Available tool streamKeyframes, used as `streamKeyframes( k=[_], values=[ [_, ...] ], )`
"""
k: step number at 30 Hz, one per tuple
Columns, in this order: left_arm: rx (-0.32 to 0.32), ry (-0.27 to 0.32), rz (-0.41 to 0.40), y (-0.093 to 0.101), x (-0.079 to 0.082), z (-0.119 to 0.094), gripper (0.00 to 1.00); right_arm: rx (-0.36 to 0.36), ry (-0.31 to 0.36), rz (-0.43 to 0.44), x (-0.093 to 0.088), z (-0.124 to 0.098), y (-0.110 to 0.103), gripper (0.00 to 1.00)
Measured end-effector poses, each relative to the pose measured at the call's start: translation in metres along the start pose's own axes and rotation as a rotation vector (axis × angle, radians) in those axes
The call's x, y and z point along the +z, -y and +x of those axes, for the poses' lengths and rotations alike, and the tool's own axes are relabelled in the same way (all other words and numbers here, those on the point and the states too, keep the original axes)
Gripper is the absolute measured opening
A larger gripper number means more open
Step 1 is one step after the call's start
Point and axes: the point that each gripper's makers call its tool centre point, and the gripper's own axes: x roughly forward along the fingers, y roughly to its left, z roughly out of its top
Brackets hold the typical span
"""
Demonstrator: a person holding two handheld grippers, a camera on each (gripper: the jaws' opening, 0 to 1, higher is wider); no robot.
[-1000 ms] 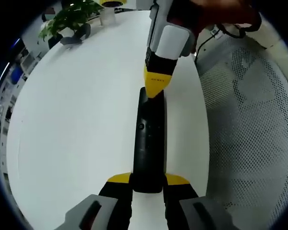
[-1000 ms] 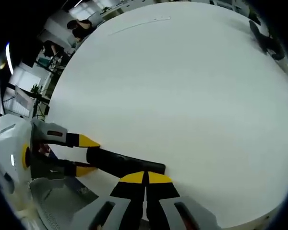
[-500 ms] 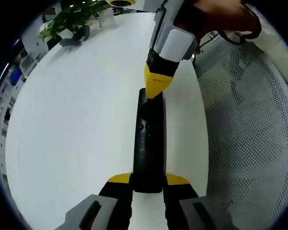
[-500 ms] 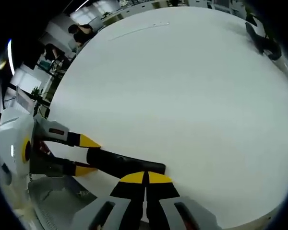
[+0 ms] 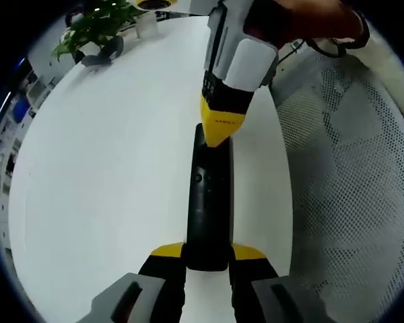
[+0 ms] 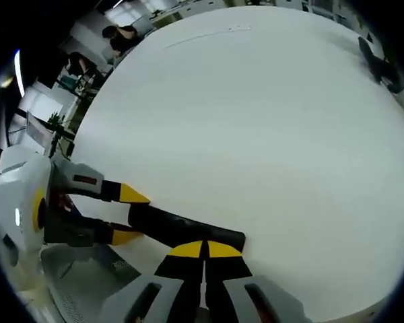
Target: Press the specified remote control buttons in sequence, fully releasing each button before pressing the next.
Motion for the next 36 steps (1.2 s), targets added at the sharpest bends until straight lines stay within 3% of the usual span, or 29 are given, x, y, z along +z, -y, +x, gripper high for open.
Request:
streamKeyframes(
  k=[11,25,36],
  values=[
    [-0.002,0.014,-0.007,0.000,0.000,0.000,0.22,-0.051,0.022,-0.050,-0.001,0.000,-0.001,0.00],
    [-0.001,0.011,0.000,0.000,0.000,0.000,0.22,-0.005,0.056,0.002,-0.001,0.000,0.000,0.00],
    [-0.005,0.015,-0.005,0.000,0.000,0.000,0.22,-0.006,0.059,-0.034,0.009,0.000,-0.006,0.00]
  ],
)
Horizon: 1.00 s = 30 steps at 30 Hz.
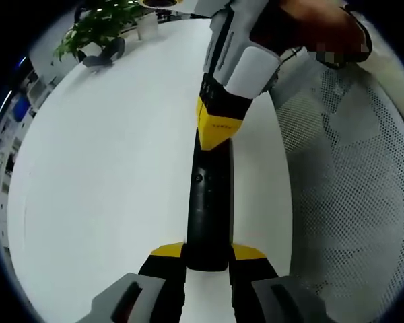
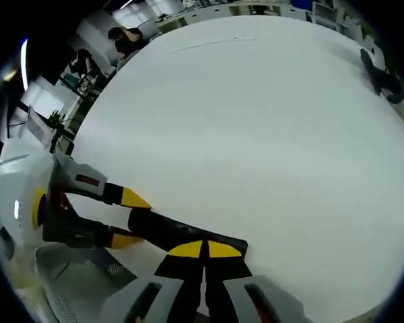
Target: Press the specified remote control buttons in sequence, fully releasing each button before pressing the next.
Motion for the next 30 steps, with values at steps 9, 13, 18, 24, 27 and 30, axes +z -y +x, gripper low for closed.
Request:
streamKeyframes(
  k=[9,13,18,24,27,30],
  values=[
    [-0.003,-0.009,0.001,0.000,0.000,0.000,0.22,0.016,-0.013,-0.010,0.004,0.005,-0.003,0.00],
    [-0.004,-0.008,0.001,0.000,0.000,0.000,0.22,0.011,-0.023,-0.023,0.001,0.008,-0.003,0.00],
    [-0.008,-0.009,0.002,0.000,0.000,0.000,0.22,0.016,-0.041,-0.018,0.001,0.008,-0.002,0.00],
    [-0.010,-0.011,0.003,0.000,0.000,0.000,0.22,0.005,-0.052,-0.019,0.002,0.009,-0.002,0.00],
    [-0.013,-0.011,0.000,0.000,0.000,0.000,0.22,-0.013,-0.052,-0.041,0.002,0.011,-0.002,0.00],
    [-0.016,-0.011,-0.003,0.000,0.000,0.000,0.22,-0.023,-0.045,-0.048,0.003,0.011,-0.001,0.00]
  ],
)
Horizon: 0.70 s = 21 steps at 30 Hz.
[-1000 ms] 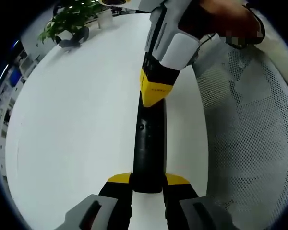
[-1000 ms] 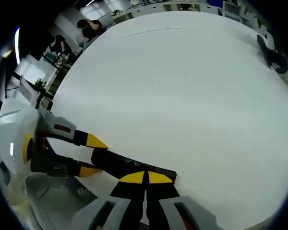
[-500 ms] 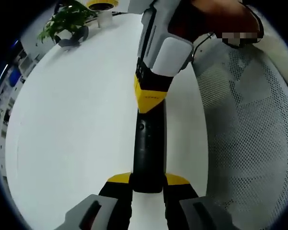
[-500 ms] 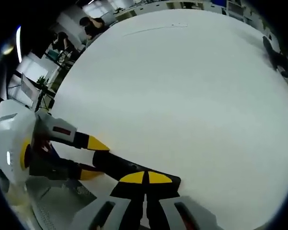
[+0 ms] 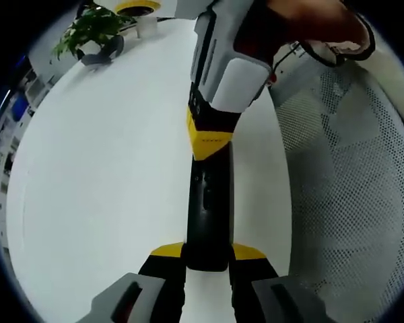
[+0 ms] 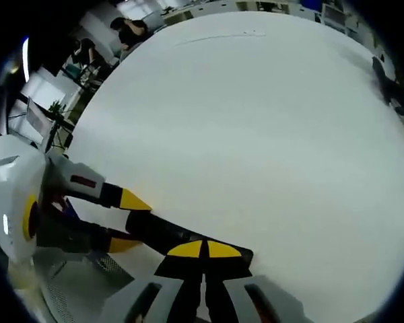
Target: Press the specified remote control buttons in sequence, fully releasing each button before pressing the next.
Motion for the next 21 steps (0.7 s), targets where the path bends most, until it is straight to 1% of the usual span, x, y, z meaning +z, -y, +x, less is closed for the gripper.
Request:
streamKeyframes(
  k=[12,17,21],
  values=[
    [0.010,-0.018,0.006,0.0001,-0.0001,-0.0002,0.22,0.038,0.043,0.044,-0.0008,-0.0027,-0.0009,0.00],
    [0.013,-0.028,0.010,0.0005,-0.0003,-0.0003,0.22,0.022,0.033,0.021,-0.0009,-0.0023,-0.0018,0.00],
    [0.019,-0.029,0.018,0.0005,-0.0004,-0.0004,0.22,0.034,0.017,0.016,-0.0037,-0.0042,-0.0042,0.00]
  ],
)
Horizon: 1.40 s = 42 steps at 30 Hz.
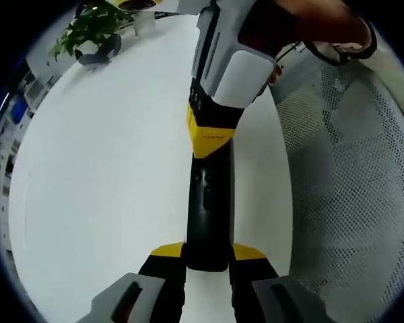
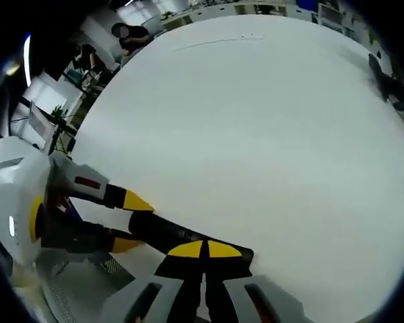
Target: Press the specified remote control buttons in sequence, fully releasing each button before pressing the next.
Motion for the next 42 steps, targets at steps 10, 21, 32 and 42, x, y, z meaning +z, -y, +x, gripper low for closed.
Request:
streamKeyframes(
  k=[10,21,32,42],
  values=[
    [0.003,0.004,0.000,-0.001,0.000,0.000,0.22,0.025,-0.023,0.017,-0.003,-0.001,-0.005,0.00],
    [0.008,0.005,-0.001,-0.001,0.000,0.001,0.22,0.032,-0.042,-0.009,-0.007,0.001,-0.012,0.00],
    [0.009,0.009,-0.001,0.000,0.000,0.001,0.22,0.011,-0.051,-0.011,-0.006,0.003,-0.011,0.00],
    [-0.001,0.008,0.003,-0.001,0.000,0.001,0.22,-0.004,-0.028,0.001,-0.007,0.003,-0.010,0.00]
  ],
)
